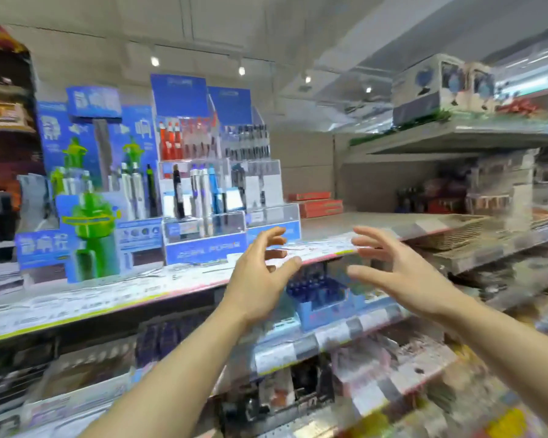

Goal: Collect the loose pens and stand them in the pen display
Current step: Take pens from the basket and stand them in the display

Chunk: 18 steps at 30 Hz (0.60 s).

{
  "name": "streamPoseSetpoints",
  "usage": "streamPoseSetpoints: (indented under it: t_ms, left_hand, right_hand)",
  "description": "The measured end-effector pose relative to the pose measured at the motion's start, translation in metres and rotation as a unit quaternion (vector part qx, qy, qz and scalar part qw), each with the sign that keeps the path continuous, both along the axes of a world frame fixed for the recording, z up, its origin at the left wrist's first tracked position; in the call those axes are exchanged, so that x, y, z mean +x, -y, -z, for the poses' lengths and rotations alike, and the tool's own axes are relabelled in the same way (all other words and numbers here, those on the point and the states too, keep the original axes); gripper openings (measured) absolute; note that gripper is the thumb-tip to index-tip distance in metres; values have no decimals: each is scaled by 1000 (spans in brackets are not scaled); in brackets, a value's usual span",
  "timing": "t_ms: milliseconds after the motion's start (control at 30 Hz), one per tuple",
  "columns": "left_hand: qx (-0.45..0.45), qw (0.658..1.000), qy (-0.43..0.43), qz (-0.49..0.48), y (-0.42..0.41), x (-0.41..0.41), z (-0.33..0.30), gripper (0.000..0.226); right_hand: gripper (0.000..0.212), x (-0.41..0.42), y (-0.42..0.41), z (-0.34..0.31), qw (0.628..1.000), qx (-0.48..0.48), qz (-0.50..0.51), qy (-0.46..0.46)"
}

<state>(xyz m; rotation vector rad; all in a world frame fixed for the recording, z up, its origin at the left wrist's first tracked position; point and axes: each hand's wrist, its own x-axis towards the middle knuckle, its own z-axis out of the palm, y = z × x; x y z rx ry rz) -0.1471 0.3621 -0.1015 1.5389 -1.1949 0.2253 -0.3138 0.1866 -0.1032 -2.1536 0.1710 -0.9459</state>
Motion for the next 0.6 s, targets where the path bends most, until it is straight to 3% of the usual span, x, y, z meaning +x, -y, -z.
streamPoseSetpoints:
  t_ms: [67, 233, 400, 600]
  left_hand:
    - [17, 1000, -6, 25, 47, -19, 3, 44]
    - [68, 996, 28, 59, 144, -49, -8, 48]
    - [128, 983, 126, 42, 224, -43, -32, 60]
    - [179, 959, 217, 29, 316, -1, -58, 64]
  right_hand:
    - [67, -29, 39, 3, 1000, 7, 25, -10]
    - [92, -73, 125, 5, 997, 21, 69, -28]
    - [74, -73, 205, 11, 996, 35, 72, -27]
    - [70, -38, 296, -9, 994, -9, 97, -39]
